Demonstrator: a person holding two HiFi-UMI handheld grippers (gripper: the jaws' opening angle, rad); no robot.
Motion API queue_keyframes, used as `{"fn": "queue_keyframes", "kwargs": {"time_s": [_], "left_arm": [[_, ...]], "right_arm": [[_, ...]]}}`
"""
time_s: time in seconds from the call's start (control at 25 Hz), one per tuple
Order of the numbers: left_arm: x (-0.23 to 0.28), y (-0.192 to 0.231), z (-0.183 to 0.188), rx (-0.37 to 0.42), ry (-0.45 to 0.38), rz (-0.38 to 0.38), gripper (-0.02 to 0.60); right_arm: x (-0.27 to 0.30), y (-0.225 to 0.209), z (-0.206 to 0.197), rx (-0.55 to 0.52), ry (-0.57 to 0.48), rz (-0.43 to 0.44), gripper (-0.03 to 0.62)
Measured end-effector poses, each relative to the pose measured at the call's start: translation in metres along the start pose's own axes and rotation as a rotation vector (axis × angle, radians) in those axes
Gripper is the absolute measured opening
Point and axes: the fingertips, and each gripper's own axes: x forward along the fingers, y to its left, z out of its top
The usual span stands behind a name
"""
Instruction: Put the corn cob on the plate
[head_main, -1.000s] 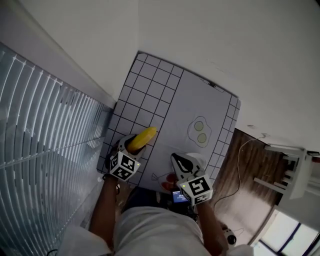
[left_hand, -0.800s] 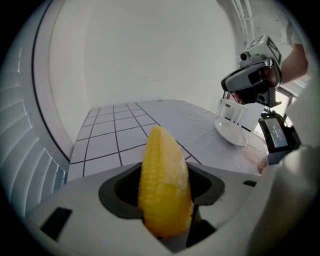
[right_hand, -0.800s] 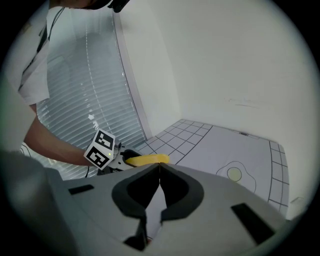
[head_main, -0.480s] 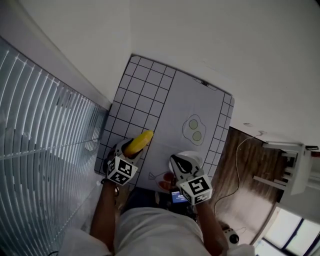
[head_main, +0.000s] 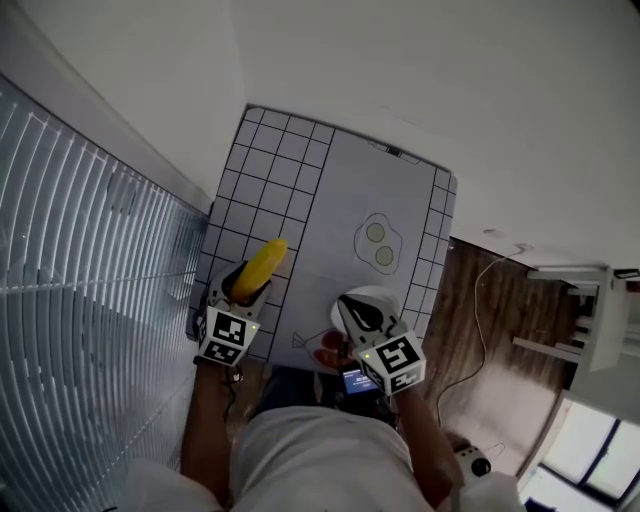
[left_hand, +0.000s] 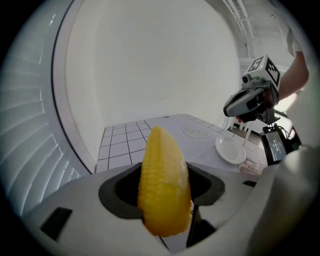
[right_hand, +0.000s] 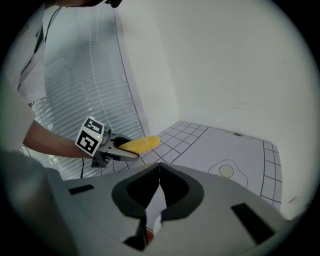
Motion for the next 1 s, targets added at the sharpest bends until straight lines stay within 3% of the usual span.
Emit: {"fn": "queue_keyframes", "kwargs": {"time_s": [0.24,0.52,1.0], "left_arm": [[-0.016,0.003,0.016,0.013,-0.020,0.054,0.249],[-0.021,-0.010,0.026,0.034,-0.014,0.058,0.249],[0.004,-0.056,0.054,0.124,-0.030,-0.052,0.249]], "right_arm": [[-0.007,-0.002,0.002,0.026,-0.029,0.024,0.008],[-0.021,-0.009,-0.001,0.023,-0.061,0.031,0.008],[-0.061,-0.034,-0.025,0.077,-0.062,-0.062,0.008]]}}
